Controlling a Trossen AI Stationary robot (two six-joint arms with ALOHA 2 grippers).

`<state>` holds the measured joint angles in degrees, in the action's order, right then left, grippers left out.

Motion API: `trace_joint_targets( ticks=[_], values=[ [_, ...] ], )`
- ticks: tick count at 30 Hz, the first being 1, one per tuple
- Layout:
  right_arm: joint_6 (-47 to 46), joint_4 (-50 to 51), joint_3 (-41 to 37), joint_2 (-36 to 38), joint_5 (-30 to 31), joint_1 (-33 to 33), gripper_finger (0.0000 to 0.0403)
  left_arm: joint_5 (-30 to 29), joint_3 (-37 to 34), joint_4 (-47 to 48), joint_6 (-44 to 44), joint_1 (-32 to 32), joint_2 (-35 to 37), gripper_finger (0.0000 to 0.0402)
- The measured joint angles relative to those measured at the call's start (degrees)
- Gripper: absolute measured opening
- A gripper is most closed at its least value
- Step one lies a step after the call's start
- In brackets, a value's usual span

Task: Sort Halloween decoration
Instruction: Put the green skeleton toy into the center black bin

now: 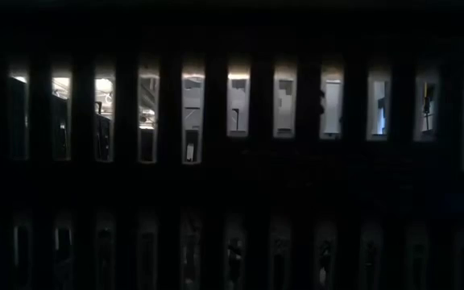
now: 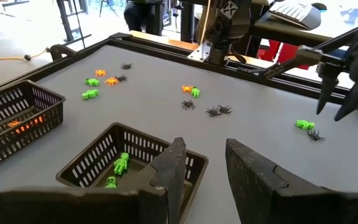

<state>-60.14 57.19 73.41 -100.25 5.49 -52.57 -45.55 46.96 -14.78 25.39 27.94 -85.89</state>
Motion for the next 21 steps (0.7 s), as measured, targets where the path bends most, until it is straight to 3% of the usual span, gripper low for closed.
trace_joint_targets(
  ticks=[9,21],
  values=[
    [-7.55,-0.76,-0.39,0.00,2.94,-2.96,0.0131,-0.28,0.00,0.00,-0.38,-0.55,0.00,0.0108],
    [-13.16,-14.68,-14.48,3.76,-2.16,-3.70,0.0131,-0.25,0.00,0.01,-0.52,-1.13,0.00,0.0108]
  ],
)
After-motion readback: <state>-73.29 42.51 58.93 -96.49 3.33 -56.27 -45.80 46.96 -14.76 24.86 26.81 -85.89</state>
